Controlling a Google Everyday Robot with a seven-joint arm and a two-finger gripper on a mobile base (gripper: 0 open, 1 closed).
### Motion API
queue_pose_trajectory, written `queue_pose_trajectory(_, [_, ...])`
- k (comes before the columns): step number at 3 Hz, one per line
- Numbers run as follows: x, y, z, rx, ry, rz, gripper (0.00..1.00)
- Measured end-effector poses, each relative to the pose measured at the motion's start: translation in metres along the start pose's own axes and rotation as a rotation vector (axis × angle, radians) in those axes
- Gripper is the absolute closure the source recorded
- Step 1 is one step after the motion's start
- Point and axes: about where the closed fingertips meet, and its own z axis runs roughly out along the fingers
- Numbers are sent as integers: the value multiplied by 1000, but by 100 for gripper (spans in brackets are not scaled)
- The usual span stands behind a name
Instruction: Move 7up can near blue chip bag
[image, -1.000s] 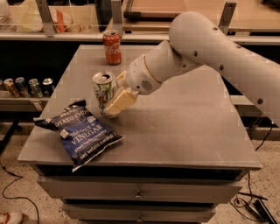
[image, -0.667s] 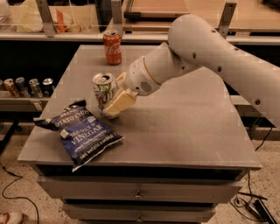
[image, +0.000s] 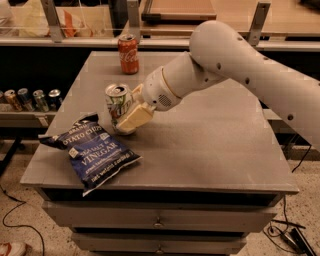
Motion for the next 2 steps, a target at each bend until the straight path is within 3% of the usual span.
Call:
queue_pose_trajectory(1, [1,0,2,1,-2,5,12])
queue_pose_trajectory(2, [1,0,3,1,-4,8,0])
